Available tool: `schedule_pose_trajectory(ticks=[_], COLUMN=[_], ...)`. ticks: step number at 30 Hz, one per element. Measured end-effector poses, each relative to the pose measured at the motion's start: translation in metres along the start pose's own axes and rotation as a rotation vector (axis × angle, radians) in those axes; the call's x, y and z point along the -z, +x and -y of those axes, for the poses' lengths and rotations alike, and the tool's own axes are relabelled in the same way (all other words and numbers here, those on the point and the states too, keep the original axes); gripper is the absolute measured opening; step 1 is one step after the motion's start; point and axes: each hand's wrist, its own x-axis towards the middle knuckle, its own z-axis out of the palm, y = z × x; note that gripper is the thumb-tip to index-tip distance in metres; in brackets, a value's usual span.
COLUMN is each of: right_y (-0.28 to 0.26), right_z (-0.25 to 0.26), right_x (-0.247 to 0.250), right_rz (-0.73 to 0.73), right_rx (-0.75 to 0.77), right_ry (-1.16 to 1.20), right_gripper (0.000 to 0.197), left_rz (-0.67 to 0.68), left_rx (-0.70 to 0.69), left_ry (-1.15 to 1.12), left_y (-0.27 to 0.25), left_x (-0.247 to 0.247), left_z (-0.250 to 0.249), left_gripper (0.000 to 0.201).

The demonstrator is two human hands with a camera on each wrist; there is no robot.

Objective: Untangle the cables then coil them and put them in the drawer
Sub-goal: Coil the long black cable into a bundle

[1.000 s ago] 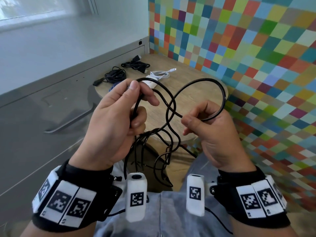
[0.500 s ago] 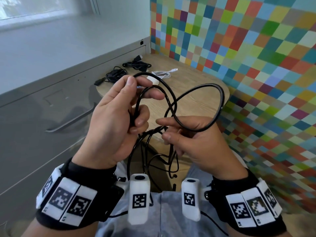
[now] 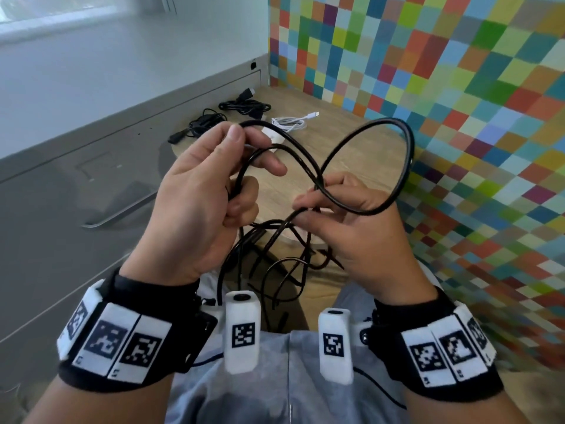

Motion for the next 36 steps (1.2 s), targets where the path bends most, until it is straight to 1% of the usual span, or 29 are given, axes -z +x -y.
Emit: schedule_pose_trajectory(ticks=[4,7,9,11,12,13,15,17,19,20,24,26,27,29,31,34,36], right_y=[0.001,0.001,0.002,0.002,0.002,0.002,0.001,0.001,0.002,0.003,0.007,0.009,0.009,0.009,0.008,0.007,0.005], right_z=[0.004,0.003,0.002,-0.001,-0.002,-0.003,-0.002,0.0,0.002,0.003,0.001,-0.003,-0.005,-0.009,-0.012,-0.009,-0.004], right_x=[-0.002,-0.003,-0.004,-0.003,-0.002,-0.002,0.003,0.01,0.021,0.026,0.044,0.05,0.052,0.052,0.045,0.033,0.022], right_rz=[-0.068,-0.107,-0.138,-0.169,-0.179,-0.171,-0.105,-0.05,-0.06,-0.079,-0.163,-0.201,-0.216,-0.233,-0.223,-0.181,-0.135], right_rx=[-0.098,-0.102,-0.089,-0.098,-0.097,-0.097,-0.087,-0.128,-0.191,-0.203,-0.175,-0.16,-0.156,-0.147,-0.14,-0.133,-0.127], right_ry=[0.24,0.201,0.182,0.222,0.242,0.256,0.274,0.365,0.457,0.467,0.403,0.321,0.266,0.165,0.09,-0.024,-0.056], right_gripper=[0.016,0.02,0.03,0.036,0.035,0.029,0.015,0.022,0.023,0.022,0.016,0.015,0.016,0.024,0.031,0.028,0.028], left_rz=[0.027,0.04,0.045,0.046,0.046,0.045,0.031,0.007,-0.028,-0.049,-0.112,-0.147,-0.159,-0.168,-0.158,-0.128,-0.11], left_rx=[-0.009,-0.012,-0.011,-0.012,-0.013,-0.015,-0.019,-0.027,-0.034,-0.033,-0.036,-0.046,-0.05,-0.052,-0.045,-0.025,-0.007], left_ry=[0.027,0.024,0.02,0.019,0.019,0.017,0.015,0.003,-0.025,-0.04,-0.055,-0.052,-0.048,-0.043,-0.043,-0.052,-0.062], left_y=[0.0,0.0,0.0,0.001,0.001,0.001,0.001,0.001,0.001,0.002,0.003,0.004,0.004,0.004,0.003,0.002,0.001], left_x=[0.0,-0.001,-0.002,-0.002,-0.002,-0.001,0.0,0.003,0.008,0.011,0.018,0.02,0.021,0.021,0.02,0.013,0.007], left_z=[0.001,0.002,0.003,0.004,0.004,0.004,0.003,0.001,-0.003,-0.004,-0.008,-0.01,-0.01,-0.011,-0.01,-0.007,-0.004], left_gripper=[0.029,0.029,0.028,0.028,0.028,0.029,0.029,0.03,0.032,0.032,0.031,0.03,0.03,0.03,0.031,0.032,0.033])
